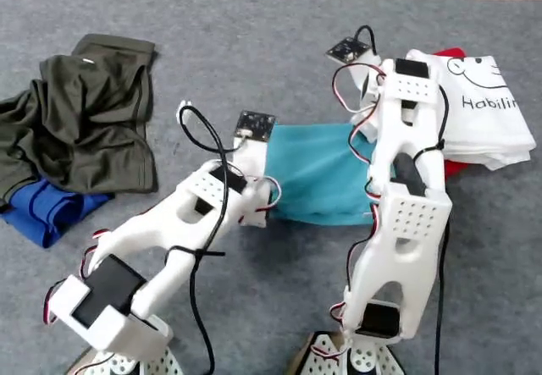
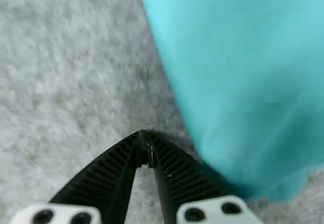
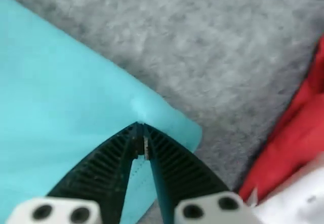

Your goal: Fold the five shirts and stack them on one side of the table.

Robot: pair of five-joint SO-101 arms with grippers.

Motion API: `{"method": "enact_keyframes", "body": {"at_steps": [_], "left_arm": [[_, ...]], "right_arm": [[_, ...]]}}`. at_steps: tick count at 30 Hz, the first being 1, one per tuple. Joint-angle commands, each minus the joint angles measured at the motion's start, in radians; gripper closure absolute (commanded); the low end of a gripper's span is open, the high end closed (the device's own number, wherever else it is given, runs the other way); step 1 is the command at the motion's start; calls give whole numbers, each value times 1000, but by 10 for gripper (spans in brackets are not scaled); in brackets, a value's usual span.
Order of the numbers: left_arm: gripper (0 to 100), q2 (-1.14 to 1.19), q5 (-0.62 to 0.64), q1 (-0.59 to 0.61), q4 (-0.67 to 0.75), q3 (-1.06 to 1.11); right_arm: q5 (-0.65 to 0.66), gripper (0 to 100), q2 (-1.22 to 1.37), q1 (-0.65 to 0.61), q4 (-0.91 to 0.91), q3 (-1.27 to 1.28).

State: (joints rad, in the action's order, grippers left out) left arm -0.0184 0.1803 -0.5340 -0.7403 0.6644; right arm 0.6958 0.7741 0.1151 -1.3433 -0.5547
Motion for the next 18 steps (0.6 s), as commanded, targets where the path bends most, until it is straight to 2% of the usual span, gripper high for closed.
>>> {"method": "enact_keyframes", "body": {"at_steps": [1, 5, 11, 14, 18], "left_arm": [[981, -18, -17, -29, -23, -18], [981, -91, -17, -2, -26, -14], [981, -328, -17, 57, -117, -54], [981, -400, -2, 25, -124, -80], [981, -354, 43, -38, -98, -117]], "right_arm": [[-9, 994, -4, 1, -14, -76], [-9, 994, -54, -54, -164, -143], [-11, 994, -120, -61, -249, -236], [-11, 994, -122, -44, -256, -255], [-11, 994, -110, -39, -210, -237]]}}
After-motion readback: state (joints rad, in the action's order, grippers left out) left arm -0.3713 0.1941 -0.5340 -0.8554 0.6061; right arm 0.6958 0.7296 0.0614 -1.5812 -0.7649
